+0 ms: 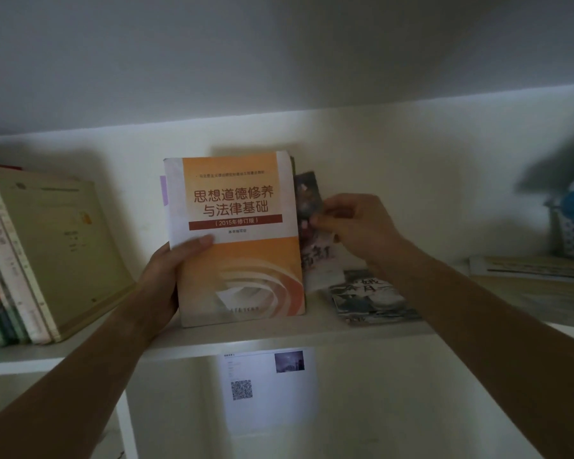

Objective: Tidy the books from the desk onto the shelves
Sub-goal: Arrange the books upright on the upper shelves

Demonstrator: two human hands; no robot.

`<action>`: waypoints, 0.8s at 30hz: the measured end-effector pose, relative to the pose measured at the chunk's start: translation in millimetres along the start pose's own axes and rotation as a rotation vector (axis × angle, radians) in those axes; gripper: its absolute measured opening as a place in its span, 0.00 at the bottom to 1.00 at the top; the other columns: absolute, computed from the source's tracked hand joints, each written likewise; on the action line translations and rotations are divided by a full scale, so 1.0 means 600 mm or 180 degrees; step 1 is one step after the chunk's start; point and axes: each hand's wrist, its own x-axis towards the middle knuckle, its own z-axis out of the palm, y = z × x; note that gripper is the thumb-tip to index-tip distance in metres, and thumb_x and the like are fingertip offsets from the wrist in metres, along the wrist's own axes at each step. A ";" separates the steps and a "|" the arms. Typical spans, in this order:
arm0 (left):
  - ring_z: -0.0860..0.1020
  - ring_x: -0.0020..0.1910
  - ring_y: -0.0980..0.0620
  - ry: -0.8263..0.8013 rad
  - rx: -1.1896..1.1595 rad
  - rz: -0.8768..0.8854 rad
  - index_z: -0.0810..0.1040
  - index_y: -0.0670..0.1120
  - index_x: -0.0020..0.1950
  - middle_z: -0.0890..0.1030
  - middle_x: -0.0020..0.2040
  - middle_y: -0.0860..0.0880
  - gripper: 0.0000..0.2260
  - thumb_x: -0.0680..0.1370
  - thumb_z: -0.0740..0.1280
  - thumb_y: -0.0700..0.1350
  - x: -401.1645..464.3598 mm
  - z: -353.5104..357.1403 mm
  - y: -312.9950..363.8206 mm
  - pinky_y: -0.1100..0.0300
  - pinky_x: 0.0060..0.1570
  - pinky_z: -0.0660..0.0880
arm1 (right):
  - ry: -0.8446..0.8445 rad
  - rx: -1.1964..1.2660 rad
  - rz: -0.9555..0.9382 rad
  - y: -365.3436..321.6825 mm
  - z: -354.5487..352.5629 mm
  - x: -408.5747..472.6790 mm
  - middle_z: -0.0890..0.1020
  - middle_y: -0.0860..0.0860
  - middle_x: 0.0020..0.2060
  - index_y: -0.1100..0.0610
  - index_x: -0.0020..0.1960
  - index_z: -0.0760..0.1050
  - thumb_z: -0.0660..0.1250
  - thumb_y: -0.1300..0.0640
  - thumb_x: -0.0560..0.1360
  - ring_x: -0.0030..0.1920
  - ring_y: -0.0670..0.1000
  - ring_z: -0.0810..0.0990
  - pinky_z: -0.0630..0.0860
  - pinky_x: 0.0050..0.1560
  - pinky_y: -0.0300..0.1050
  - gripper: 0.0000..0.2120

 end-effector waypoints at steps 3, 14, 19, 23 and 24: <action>0.85 0.56 0.42 -0.0016 0.0008 0.0019 0.79 0.46 0.67 0.85 0.59 0.44 0.20 0.75 0.69 0.44 0.003 -0.002 -0.001 0.50 0.48 0.85 | 0.0502 0.0816 0.0071 -0.011 -0.053 0.020 0.84 0.57 0.38 0.62 0.49 0.83 0.73 0.67 0.73 0.34 0.52 0.80 0.74 0.32 0.42 0.06; 0.86 0.54 0.43 -0.0055 0.0055 0.0049 0.81 0.49 0.64 0.86 0.58 0.46 0.26 0.67 0.78 0.48 0.009 -0.011 -0.010 0.53 0.42 0.84 | 0.0635 0.0326 0.0589 0.027 -0.208 0.003 0.84 0.60 0.40 0.64 0.45 0.80 0.67 0.69 0.76 0.37 0.56 0.83 0.79 0.37 0.45 0.04; 0.85 0.56 0.42 -0.0032 0.0011 0.0036 0.80 0.48 0.67 0.85 0.59 0.44 0.27 0.68 0.78 0.51 0.003 -0.016 -0.005 0.52 0.45 0.84 | 0.0039 -0.2581 0.1061 0.083 -0.195 -0.021 0.85 0.59 0.45 0.59 0.48 0.84 0.78 0.53 0.70 0.46 0.57 0.82 0.79 0.45 0.45 0.11; 0.85 0.57 0.41 0.0012 -0.0079 -0.0032 0.80 0.45 0.66 0.85 0.59 0.43 0.19 0.76 0.71 0.43 -0.003 -0.010 0.003 0.48 0.52 0.84 | 0.0408 -0.2547 0.0085 0.048 -0.095 -0.045 0.79 0.55 0.61 0.56 0.68 0.74 0.71 0.40 0.75 0.59 0.56 0.79 0.75 0.58 0.49 0.28; 0.84 0.57 0.40 0.0017 -0.0060 -0.0035 0.80 0.45 0.67 0.85 0.59 0.42 0.20 0.75 0.73 0.43 -0.003 -0.010 0.003 0.47 0.53 0.84 | 0.0260 -0.1708 0.0195 0.029 -0.057 -0.043 0.79 0.51 0.61 0.54 0.69 0.73 0.71 0.37 0.74 0.58 0.53 0.79 0.75 0.55 0.47 0.31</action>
